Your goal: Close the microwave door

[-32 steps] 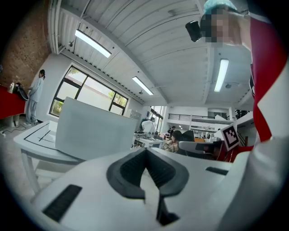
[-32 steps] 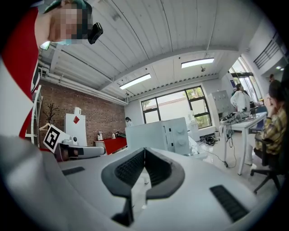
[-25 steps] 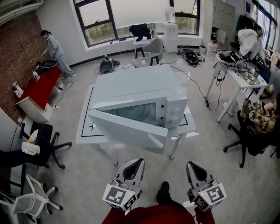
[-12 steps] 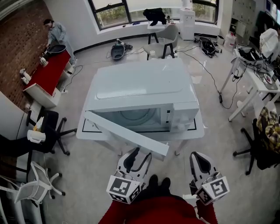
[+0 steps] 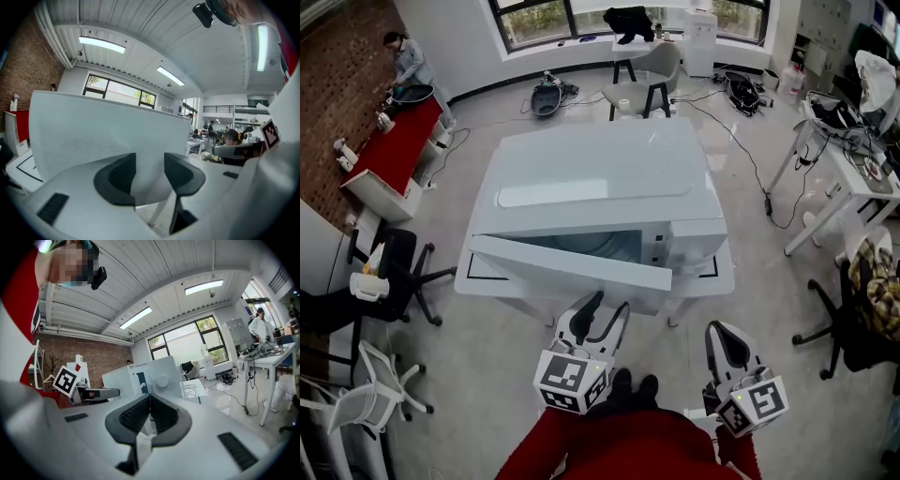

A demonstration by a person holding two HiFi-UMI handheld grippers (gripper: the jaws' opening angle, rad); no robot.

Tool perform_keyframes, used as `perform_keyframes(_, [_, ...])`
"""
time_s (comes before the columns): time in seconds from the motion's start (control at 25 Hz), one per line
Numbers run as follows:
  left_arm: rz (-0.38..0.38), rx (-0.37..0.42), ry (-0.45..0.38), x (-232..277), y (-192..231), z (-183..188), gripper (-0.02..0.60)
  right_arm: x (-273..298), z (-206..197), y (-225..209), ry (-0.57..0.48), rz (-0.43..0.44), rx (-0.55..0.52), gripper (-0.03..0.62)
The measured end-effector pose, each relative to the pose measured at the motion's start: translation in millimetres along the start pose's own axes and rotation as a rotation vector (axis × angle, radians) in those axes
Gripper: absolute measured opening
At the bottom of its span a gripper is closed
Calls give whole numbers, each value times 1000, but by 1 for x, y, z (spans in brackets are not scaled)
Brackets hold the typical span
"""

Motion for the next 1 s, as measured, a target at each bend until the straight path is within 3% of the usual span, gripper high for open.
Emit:
perform_keyframes(0.4, [94,-39,-11,37,22,12,173,6,5,-8,3,-19,-27,12])
perform_keyframes(1.0, [136,-15,5,44,21,15,163,22,14,3,-2,27,-28,14])
Point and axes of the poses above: the fingertips, and each gripper's own axes: x forward along the fingers, y to its left, z out of its top, the point moved 5 cm from there along -x, backward along the fingers, and after that the axes turned 9 degrees about -z, right-handed, at the moved point
